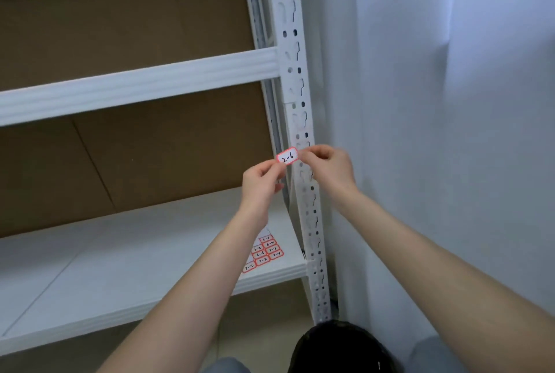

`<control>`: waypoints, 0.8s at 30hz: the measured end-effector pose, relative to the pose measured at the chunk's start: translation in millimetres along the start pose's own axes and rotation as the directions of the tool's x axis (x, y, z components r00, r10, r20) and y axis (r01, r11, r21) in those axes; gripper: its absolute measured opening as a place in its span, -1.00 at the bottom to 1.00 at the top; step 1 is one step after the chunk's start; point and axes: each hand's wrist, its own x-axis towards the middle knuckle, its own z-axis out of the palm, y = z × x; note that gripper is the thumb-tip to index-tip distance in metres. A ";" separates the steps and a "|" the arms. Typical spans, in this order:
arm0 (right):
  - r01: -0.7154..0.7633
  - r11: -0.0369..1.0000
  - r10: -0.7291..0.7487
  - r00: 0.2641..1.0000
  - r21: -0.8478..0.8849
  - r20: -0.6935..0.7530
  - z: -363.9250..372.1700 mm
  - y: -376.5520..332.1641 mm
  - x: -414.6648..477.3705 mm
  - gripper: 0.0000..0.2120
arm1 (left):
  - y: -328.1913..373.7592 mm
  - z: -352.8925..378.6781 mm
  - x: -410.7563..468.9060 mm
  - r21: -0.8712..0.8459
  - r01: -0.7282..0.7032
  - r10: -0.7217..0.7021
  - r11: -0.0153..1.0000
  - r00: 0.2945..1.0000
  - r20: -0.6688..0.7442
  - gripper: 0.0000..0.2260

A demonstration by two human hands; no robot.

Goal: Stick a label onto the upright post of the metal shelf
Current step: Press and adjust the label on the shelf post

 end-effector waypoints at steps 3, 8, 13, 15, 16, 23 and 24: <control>-0.052 0.996 0.049 0.998 0.068 0.041 -14.6 -9.2 7.2 -0.86 | 5.0 12.2 3.7 0.022 -0.021 0.020 1.000 1.000 0.023 -0.77; -0.057 0.998 0.056 0.994 0.005 0.089 -31.7 -6.4 18.7 -0.91 | 2.7 25.5 16.1 0.108 -0.049 0.041 0.993 0.996 0.077 -0.86; -0.042 0.999 0.043 0.998 -0.020 0.049 -29.5 1.4 30.0 -0.83 | -0.3 34.6 29.3 0.261 -0.130 0.150 0.957 0.987 -0.059 -0.92; -0.053 0.998 0.053 0.998 0.017 -0.024 -27.3 2.9 36.0 -0.81 | 0.8 35.2 33.8 0.248 -0.117 0.161 0.962 0.973 -0.166 -0.86; -0.059 0.997 0.062 0.996 0.054 -0.066 -28.0 3.1 40.2 -0.80 | 1.0 33.1 37.3 0.224 -0.099 0.149 0.969 0.965 -0.216 -0.77; -0.081 0.991 0.087 0.995 0.105 -0.053 -26.8 7.1 62.1 -0.86 | 10.6 33.3 59.9 0.189 -0.189 0.203 0.963 0.977 -0.058 -0.52; -0.084 0.990 0.090 0.995 0.114 -0.041 -24.2 8.4 63.5 -0.87 | 10.5 36.3 61.4 0.165 -0.199 0.205 0.966 0.978 -0.023 -0.53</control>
